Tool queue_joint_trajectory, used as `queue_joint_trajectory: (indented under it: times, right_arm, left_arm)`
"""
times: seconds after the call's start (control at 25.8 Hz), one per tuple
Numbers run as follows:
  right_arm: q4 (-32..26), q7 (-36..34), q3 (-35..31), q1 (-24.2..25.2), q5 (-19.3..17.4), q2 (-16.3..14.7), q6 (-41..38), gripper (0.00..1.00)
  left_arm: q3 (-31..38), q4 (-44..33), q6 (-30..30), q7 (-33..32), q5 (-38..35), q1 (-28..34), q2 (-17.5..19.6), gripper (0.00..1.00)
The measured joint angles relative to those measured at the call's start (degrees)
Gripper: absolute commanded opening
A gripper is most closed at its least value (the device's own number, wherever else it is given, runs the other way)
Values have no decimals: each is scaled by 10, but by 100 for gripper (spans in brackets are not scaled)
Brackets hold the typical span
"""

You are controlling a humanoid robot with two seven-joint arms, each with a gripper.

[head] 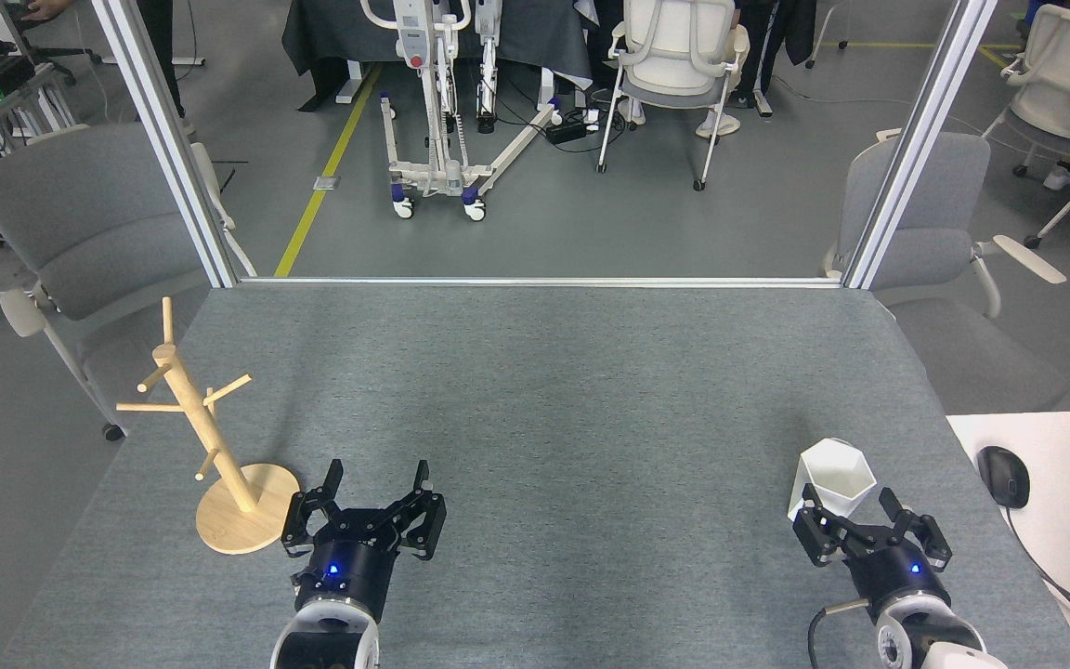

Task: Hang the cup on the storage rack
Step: 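Lift the white cup with the right gripper and raise it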

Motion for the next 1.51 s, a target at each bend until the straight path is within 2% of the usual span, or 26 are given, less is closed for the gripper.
queue_joint_trajectory:
  times: [0.66,1.51]
  right_arm:
    - [56,2,5,-51,4,0,22,100]
    - [98,-1,6,-78,24,2,25,100]
  left_arm:
    - [0,1,-4,0,0,-1,-1,99]
    - [-1,3,-6,3,0,3,1,100]
